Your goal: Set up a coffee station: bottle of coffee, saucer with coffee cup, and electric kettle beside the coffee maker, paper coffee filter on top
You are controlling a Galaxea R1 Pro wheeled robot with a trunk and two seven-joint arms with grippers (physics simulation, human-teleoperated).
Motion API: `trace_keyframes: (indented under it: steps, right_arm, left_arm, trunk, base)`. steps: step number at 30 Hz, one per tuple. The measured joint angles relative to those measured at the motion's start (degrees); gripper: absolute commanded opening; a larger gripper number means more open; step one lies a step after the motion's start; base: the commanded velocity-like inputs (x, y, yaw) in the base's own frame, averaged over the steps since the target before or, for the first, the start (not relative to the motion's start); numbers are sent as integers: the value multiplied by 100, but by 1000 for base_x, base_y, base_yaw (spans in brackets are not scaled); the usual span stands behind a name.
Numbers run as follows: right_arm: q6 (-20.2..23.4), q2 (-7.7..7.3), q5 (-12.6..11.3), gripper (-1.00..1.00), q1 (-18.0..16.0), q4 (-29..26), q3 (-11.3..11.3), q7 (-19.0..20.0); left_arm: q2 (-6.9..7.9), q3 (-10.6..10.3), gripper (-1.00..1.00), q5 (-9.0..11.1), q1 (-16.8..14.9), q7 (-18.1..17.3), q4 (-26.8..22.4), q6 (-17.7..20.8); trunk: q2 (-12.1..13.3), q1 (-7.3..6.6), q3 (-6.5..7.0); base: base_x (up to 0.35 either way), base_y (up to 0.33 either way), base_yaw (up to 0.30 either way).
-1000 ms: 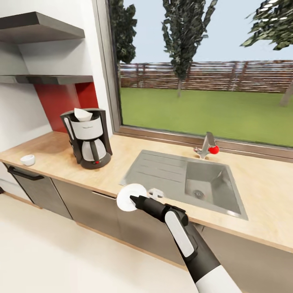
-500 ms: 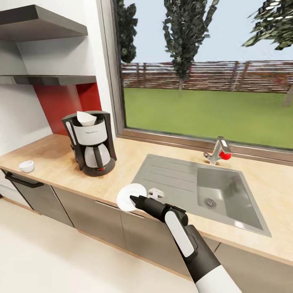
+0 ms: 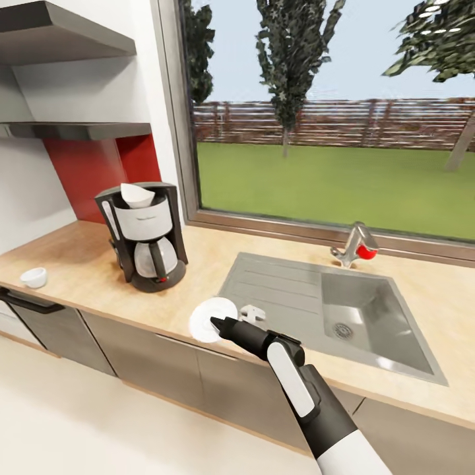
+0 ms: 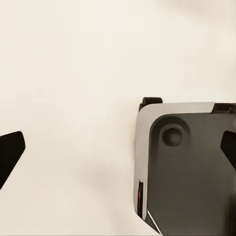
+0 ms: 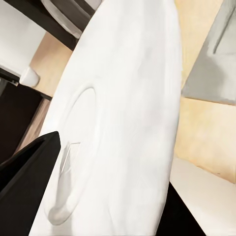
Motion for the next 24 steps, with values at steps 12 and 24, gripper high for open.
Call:
trace_keyframes:
  steps: [12,24]
  right_arm:
    - [0,0,-1,-100,0,0,0,0]
    - [0,1,10,-100,0,34,-1,-11]
  left_arm:
    - [-1,9,100,6,0,6,0,0]
    - [-2,6,100,0,-1,57,25,-5]
  trunk:
    - [0,0,0]
    - [0,1,0]
  base:
    - [105,319,-3]
    - [118,205,-107]
